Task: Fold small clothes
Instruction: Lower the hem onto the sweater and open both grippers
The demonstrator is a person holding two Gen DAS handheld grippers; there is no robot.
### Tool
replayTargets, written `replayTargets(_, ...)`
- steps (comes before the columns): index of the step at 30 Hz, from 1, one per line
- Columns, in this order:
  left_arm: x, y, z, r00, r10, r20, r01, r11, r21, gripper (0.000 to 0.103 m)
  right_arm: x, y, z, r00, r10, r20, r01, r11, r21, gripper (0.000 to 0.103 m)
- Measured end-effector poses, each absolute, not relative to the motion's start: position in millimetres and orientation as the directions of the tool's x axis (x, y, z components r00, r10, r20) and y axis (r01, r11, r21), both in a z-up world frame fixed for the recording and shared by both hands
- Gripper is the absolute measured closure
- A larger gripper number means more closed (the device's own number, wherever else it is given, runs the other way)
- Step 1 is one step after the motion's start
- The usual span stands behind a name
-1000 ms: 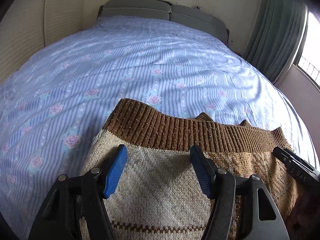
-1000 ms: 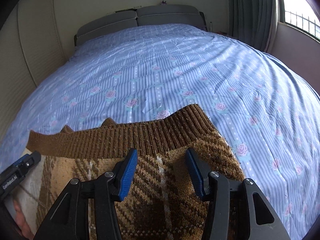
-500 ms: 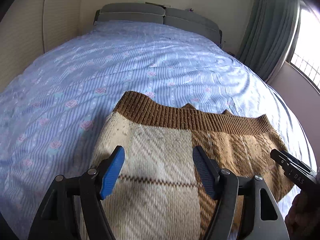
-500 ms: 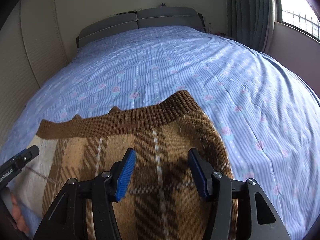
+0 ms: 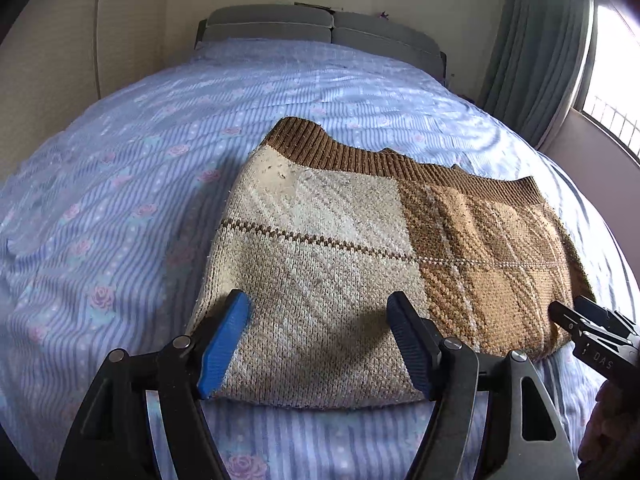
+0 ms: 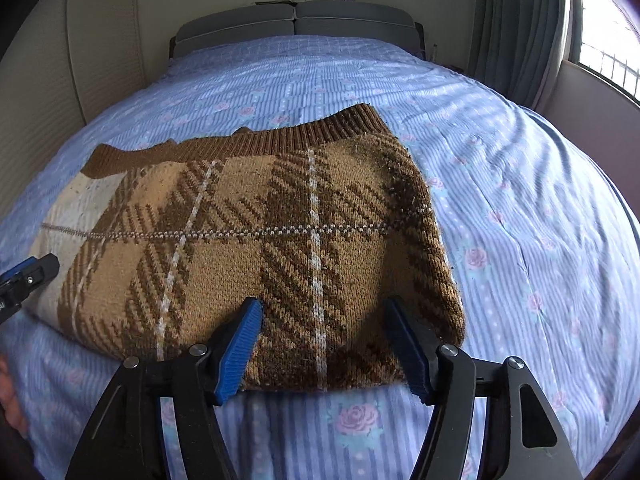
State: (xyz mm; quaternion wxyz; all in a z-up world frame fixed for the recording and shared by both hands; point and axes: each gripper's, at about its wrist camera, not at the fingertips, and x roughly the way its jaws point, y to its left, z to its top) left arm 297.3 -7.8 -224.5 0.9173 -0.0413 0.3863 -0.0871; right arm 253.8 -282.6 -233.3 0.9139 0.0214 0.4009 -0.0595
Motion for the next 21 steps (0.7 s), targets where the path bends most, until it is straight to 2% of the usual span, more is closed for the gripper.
replayTargets(5, 291.4, -13.4, -214.8, 0.69, -0.161, -0.706, 0.126, 0.987, -0.103, 0.032, 250.0, -276.2, -223.9, 0.673, -0.108, -0.731, 0.13, 0.991, -0.027, 0.036)
replayTargets(9, 273.6, -8.2, -194.6, 0.697, -0.169, -0.697, 0.099, 0.985, -0.14, 0.03, 229.9, -274.3, -208.6, 0.681, -0.106, -0.724, 0.136, 0.991, -0.017, 0.033)
replayTargets(15, 228.7, -9.0, -162.9, 0.714, -0.163, -0.681, 0.088, 0.986, -0.143, 0.021, 187.0, -284.7, -190.9, 0.684, -0.093, -0.723, 0.167, 0.985, 0.032, 0.033)
replayTargets(21, 192.9, -11.4, -140.2, 0.72, -0.167, -0.673, 0.096, 0.985, -0.142, 0.02, 155.9, -296.9, -176.1, 0.701, -0.081, -0.709, 0.217, 0.971, 0.103, 0.032)
